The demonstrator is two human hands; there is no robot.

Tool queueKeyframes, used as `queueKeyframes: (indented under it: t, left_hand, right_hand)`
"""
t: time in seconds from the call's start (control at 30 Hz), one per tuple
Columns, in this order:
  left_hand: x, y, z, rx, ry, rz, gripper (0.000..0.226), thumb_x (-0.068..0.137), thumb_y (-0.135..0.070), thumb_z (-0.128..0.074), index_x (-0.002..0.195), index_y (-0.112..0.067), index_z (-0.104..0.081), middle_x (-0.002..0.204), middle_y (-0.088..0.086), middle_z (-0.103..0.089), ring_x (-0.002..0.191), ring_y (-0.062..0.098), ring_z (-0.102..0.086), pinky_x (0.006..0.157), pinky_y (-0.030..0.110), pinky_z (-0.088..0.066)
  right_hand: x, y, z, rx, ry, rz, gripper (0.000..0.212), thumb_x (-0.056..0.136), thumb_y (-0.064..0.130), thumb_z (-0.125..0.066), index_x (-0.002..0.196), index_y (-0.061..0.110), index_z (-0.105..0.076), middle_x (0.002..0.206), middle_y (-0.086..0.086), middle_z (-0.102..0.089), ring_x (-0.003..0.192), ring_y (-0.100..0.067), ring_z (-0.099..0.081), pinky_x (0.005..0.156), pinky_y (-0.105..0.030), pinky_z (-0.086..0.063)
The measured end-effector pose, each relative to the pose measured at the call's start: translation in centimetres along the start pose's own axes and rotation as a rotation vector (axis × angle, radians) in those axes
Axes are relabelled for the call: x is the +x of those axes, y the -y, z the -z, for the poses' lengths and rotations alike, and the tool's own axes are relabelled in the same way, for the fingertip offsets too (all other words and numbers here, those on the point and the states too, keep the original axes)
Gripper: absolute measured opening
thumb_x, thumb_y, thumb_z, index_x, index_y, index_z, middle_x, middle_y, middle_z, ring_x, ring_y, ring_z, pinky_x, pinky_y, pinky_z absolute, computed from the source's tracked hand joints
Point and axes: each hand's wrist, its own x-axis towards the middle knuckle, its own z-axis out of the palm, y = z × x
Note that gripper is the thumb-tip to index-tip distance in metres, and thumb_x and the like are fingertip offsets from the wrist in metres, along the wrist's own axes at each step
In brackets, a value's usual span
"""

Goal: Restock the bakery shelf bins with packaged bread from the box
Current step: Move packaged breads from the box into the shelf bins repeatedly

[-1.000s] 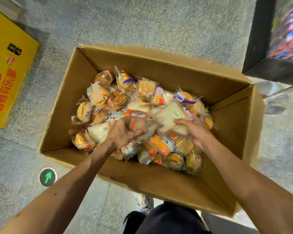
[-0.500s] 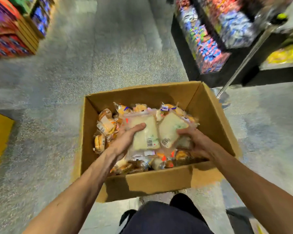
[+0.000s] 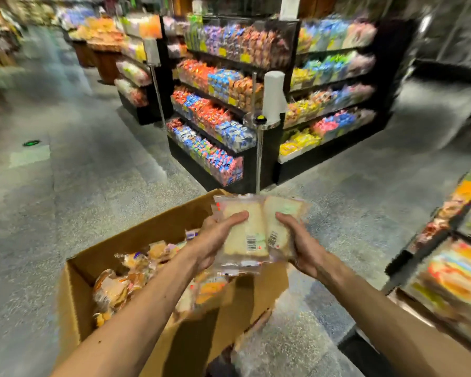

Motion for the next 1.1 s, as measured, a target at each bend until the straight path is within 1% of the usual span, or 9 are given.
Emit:
queueKeyframes:
  t: [0.17, 0.3, 0.4, 0.6, 0.7, 0.8, 0.87, 0.93, 1.1]
  left_hand:
    - [-2.4, -1.6, -11.6, 0.128, 0.268, 0.015, 0.032, 0.091, -0.031, -0.068, 0.116, -0.010, -0.067, 0.097, 0.011, -0.077, 0.086, 0.023, -0.075, 0.075, 0.036, -0.062]
    - [-6.0, -0.3, -21.3, 0.159, 0.437, 0.076, 0.035, 0.096, -0.045, -0.057, 0.101, -0.015, -0.074, 0.099, 0.013, -0.076, 0.087, 0.027, -0.072, 0.099, 0.050, -0.051]
    - [-9.1, 2.3, -28.3, 0.139, 0.540, 0.101, 0.047, 0.098, -0.040, -0.043, 0.087, -0.013, -0.079, 0.097, 0.017, -0.075, 0.082, 0.029, -0.071, 0.088, 0.043, -0.053]
    - [-15.0, 8.3, -40.1, 0.362, 0.729, 0.183, 0.034, 0.091, -0.035, -0.051, 0.107, -0.009, -0.066, 0.098, 0.021, -0.071, 0.086, 0.030, -0.064, 0.077, 0.037, -0.052]
    - [-17.4, 10.3, -45.3, 0.467, 0.830, 0.209, 0.028, 0.095, -0.029, -0.056, 0.113, -0.009, -0.063, 0.114, 0.026, -0.068, 0.099, 0.035, -0.064, 0.086, 0.047, -0.055]
    - [-19.0, 12.0, -49.8, 0.552, 0.835, 0.188, 0.018, 0.093, -0.028, -0.059, 0.099, -0.012, -0.063, 0.094, 0.017, -0.074, 0.094, 0.035, -0.069, 0.095, 0.055, -0.053]
    - [-19.4, 13.0, -52.1, 0.615, 0.772, 0.153, 0.028, 0.090, -0.031, -0.066, 0.107, -0.010, -0.058, 0.083, 0.009, -0.073, 0.081, 0.028, -0.071, 0.082, 0.050, -0.060]
    - [-19.5, 13.8, -54.1, 0.657, 0.735, 0.143, 0.052, 0.087, -0.032, -0.073, 0.125, -0.011, -0.046, 0.091, 0.010, -0.071, 0.074, 0.025, -0.073, 0.069, 0.041, -0.062]
    - [-16.6, 14.8, -56.8, 0.626, 0.784, 0.195, 0.113, 0.060, -0.062, -0.085, 0.150, -0.020, -0.029, 0.118, 0.015, -0.068, 0.091, 0.030, -0.074, 0.067, 0.042, -0.062]
  right_hand:
    - [-8.5, 2.7, 6.8, 0.081, -0.151, 0.176, 0.037, 0.083, 0.017, -0.072, 0.118, 0.009, -0.064, 0.107, -0.013, -0.075, 0.093, -0.028, -0.074, 0.071, -0.041, -0.063]
    - [-16.2, 2.8, 14.3, 0.191, -0.324, 0.256, 0.080, 0.064, 0.025, -0.087, 0.135, 0.007, -0.055, 0.118, -0.016, -0.071, 0.105, -0.033, -0.070, 0.075, -0.043, -0.061]
    - [-23.1, 2.4, 20.1, 0.267, -0.412, 0.279, 0.099, 0.051, 0.033, -0.093, 0.137, 0.003, -0.055, 0.125, -0.021, -0.067, 0.115, -0.038, -0.064, 0.080, -0.046, -0.060]
    - [-37.2, -0.1, 28.4, 0.359, -0.526, 0.315, 0.045, 0.084, 0.029, -0.069, 0.124, 0.009, -0.064, 0.116, -0.017, -0.072, 0.103, -0.033, -0.071, 0.085, -0.050, -0.058]
    - [-42.3, -1.0, 30.7, 0.421, -0.580, 0.352, 0.044, 0.085, 0.032, -0.065, 0.125, 0.013, -0.061, 0.117, -0.016, -0.072, 0.107, -0.035, -0.069, 0.088, -0.054, -0.055]
    - [-44.9, -1.6, 33.0, 0.454, -0.640, 0.397, 0.054, 0.082, 0.036, -0.067, 0.130, 0.013, -0.059, 0.121, -0.016, -0.070, 0.111, -0.034, -0.068, 0.089, -0.050, -0.055]
    - [-45.6, -2.0, 34.4, 0.469, -0.662, 0.421, 0.057, 0.080, 0.034, -0.070, 0.132, 0.014, -0.057, 0.122, -0.015, -0.070, 0.112, -0.034, -0.068, 0.084, -0.047, -0.057]
    - [-45.8, -2.4, 35.8, 0.477, -0.673, 0.413, 0.059, 0.078, 0.026, -0.072, 0.133, 0.013, -0.056, 0.122, -0.016, -0.070, 0.112, -0.036, -0.067, 0.076, -0.045, -0.060]
    - [-44.4, -2.0, 39.2, 0.495, -0.692, 0.346, 0.060, 0.072, 0.005, -0.075, 0.129, 0.007, -0.056, 0.115, -0.020, -0.072, 0.106, -0.039, -0.069, 0.073, -0.046, -0.060]
